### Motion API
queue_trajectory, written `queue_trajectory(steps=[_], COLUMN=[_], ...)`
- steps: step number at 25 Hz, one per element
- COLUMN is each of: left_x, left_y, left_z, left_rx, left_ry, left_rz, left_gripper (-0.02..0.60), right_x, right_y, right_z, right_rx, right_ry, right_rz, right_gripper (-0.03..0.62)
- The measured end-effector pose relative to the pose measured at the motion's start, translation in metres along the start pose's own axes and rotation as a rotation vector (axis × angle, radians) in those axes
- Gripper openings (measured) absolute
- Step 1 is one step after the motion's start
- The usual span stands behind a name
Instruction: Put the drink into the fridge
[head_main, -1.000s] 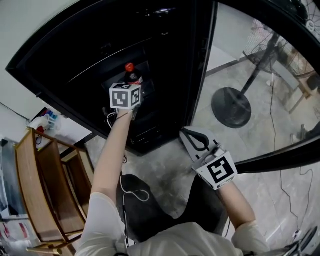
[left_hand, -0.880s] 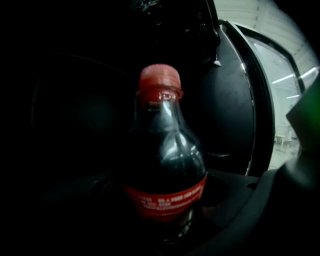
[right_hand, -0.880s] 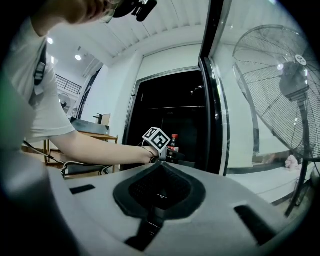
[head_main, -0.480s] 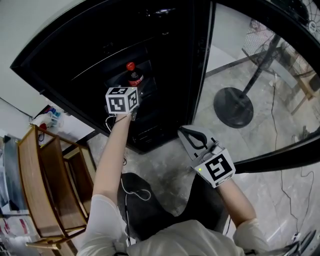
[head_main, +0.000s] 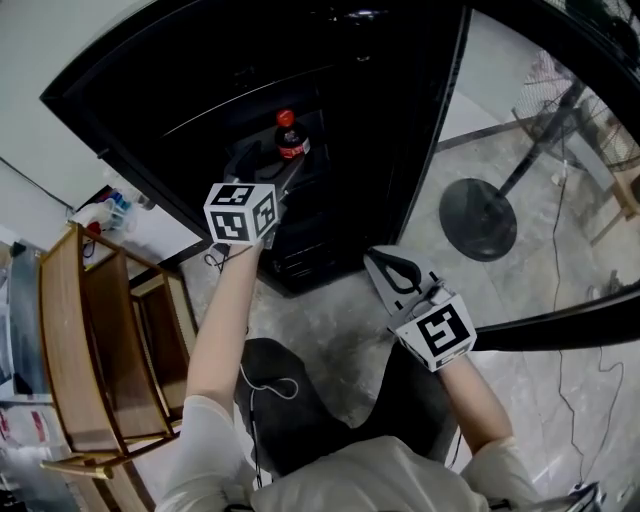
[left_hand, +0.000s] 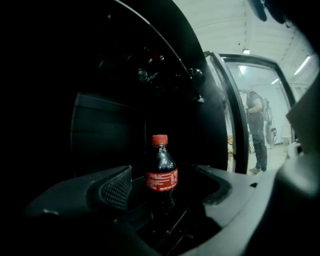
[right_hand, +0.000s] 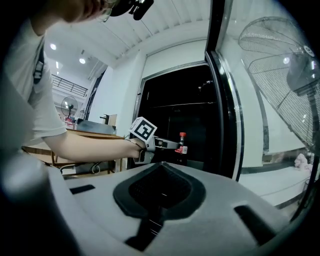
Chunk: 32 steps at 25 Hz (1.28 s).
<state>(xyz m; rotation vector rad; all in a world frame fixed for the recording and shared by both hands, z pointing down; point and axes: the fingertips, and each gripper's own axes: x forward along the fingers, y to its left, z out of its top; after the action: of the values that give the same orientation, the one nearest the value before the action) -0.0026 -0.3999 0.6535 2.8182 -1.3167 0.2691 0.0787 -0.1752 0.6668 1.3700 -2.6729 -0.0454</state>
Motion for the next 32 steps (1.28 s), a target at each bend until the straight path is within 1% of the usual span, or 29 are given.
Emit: queue_trajectory(steps=[3, 6, 8, 10, 13, 14, 19, 22, 25, 28, 32], left_x=[-0.023, -0.045, -0.059, -0.073, -0.095, -0.102, -0.139, -0.163, -0.187, -0.198, -0.196], left_y=[-0.008, -0.020, -0.028, -0.033, -0.036, -0.036, -0.030, -0.033, -0.037, -0.036, -0.032], left_z=[0.012, 0.018, 0.019, 0.022, 0.025, 0.025, 0.023, 0.014, 0.007, 0.001, -0.006], left_rx=[-0.012, -0.008, 0.009, 0.022, 0.025, 0.024, 0.026, 0.038, 0.034, 0.050, 0.074], left_ry=[-0.037, -0.053, -0.053, -0.061, -0.076, -0.082, -0.106, -0.105, -0.079, -0.089, -0.117], left_rz=[-0.014, -0.038, -0.051, -0.054, -0.054, -0.054, -0.051, -0.068, -0.065, -0.060, -0.062], left_gripper=[0.354, 0.299, 0.287, 0.261, 0.232, 0.230, 0.179, 0.147, 0.112, 0.037, 0.012], right_x=[0.005, 0.010, 0.013, 0.017, 0.022, 0.024, 0.039, 0.045, 0.047, 0.051, 0.056], right_y=[0.002, 0.007, 0.010, 0.010, 0.012, 0.012, 0.012, 0.018, 0.024, 0.021, 0.005], right_z=[0.002, 0.005, 0.009, 0.013, 0.020, 0.021, 0.027, 0.028, 0.026, 0.022, 0.026], right_rx=[-0.022, -0.042, -0.046, -0.042, -0.031, -0.028, 0.001, -0.021, -0.053, -0.060, -0.063], right_ry=[-0.014, -0.026, -0.031, -0.041, -0.059, -0.062, -0.081, -0.078, -0.063, -0.063, -0.092], right_rz=[0.019, 0.043, 0.056, 0.064, 0.079, 0.083, 0.077, 0.090, 0.109, 0.087, 0.008], right_gripper=[-0.002, -0.002, -0.002, -0.002, -0.002, -0.002, -0.002, -0.002, -0.002, -0.002, -0.002])
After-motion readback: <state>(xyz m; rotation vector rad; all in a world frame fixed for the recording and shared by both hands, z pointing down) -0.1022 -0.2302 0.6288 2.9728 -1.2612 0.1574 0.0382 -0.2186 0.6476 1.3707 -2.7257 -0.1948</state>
